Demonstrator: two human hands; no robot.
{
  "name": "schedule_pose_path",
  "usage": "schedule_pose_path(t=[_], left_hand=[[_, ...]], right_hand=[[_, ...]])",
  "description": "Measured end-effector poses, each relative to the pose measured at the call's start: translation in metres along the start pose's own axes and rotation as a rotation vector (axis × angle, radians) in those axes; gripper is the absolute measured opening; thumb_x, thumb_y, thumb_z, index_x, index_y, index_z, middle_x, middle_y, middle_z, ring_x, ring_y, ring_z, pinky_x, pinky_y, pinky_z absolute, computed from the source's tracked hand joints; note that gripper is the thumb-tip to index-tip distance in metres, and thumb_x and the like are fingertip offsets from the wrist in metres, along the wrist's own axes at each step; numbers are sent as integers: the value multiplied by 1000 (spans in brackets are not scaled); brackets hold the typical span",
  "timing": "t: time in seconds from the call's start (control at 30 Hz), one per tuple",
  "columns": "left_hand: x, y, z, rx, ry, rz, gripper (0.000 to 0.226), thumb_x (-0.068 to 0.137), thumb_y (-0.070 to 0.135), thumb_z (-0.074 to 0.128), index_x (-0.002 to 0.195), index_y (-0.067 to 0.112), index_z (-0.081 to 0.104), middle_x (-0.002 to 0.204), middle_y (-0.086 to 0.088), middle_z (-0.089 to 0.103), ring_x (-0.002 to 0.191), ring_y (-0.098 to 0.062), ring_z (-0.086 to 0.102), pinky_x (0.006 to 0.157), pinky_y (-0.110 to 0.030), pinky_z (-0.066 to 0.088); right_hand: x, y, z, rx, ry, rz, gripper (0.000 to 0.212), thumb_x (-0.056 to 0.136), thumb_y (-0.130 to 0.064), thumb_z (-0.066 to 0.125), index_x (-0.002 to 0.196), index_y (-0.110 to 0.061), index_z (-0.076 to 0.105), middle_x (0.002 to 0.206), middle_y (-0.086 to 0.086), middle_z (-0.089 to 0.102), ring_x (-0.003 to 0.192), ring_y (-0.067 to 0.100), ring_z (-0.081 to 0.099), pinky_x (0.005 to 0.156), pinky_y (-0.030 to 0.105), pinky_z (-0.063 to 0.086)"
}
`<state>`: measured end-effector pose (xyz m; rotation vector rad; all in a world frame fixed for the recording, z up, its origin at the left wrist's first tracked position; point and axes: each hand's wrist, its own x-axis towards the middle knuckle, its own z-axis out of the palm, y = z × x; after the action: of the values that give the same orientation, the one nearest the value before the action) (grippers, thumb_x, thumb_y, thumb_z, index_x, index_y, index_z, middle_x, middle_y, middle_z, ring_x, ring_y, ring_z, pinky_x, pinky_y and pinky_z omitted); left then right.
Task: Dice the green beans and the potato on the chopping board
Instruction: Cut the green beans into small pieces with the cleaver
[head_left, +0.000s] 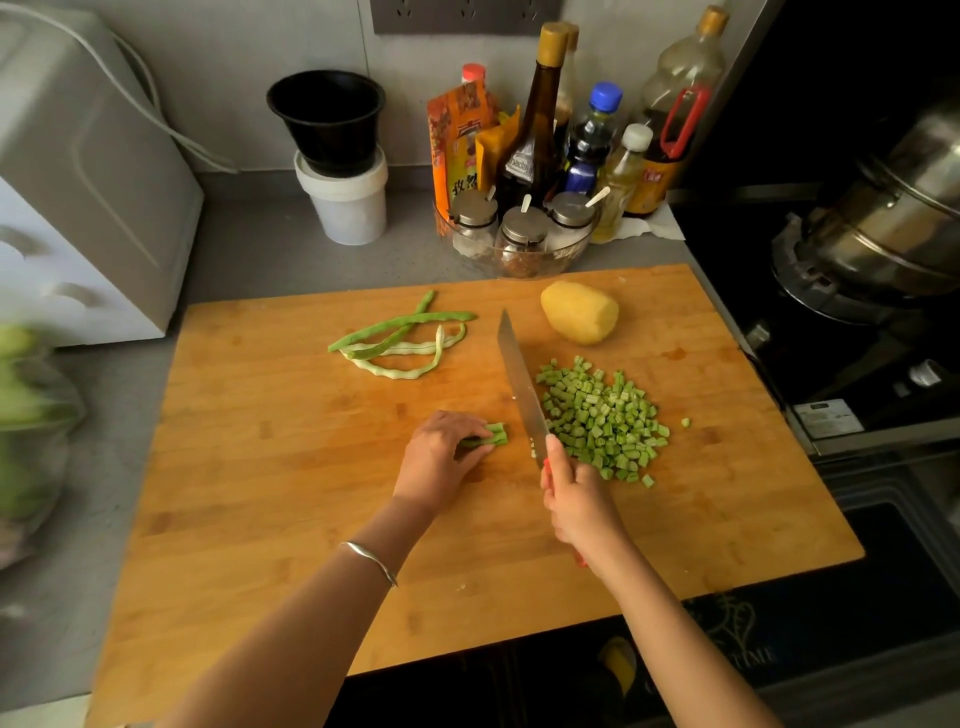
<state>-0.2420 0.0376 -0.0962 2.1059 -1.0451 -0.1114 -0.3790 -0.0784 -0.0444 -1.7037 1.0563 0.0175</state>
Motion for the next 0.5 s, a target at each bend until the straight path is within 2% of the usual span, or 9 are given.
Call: schedule_pose_path(t=[0.13,0.23,0.33,0.5], left_hand=[[-1,-1,-1,0,-2,8,28,77,27,77,103,18,70,109,3,68,103,-15,60,93,-38,48],[-4,-4,-4,16,16,-18,35,76,32,76,107,21,66,114,3,66,106,-15,59,98,-34,44],[-7,-7,-8,10,8,-14,32,75,28,78,104,19,68,109,3,67,102,-14,58,93,-26,43],[-6,-4,-9,11,7,10,20,75,18,78,94,15,74,102,1,71,98,-15,61,89,-23,43]], right_hand=[[-13,0,-11,67,-25,-16,55,99,-56,31,65,-14,45,42,-6,33,33,10,30,40,23,22],[-23,-2,-6,58,-61,-67,56,98,-56,31,65,-14,45,45,-4,33,35,11,30,38,22,22],[-29,-5,0,50,-81,-86,57,98,-58,32,65,-14,46,44,-5,33,36,11,31,38,22,23],[-34,-6,4,29,-109,-84,56,96,-60,33,66,-15,45,46,-6,36,38,9,33,42,23,26]])
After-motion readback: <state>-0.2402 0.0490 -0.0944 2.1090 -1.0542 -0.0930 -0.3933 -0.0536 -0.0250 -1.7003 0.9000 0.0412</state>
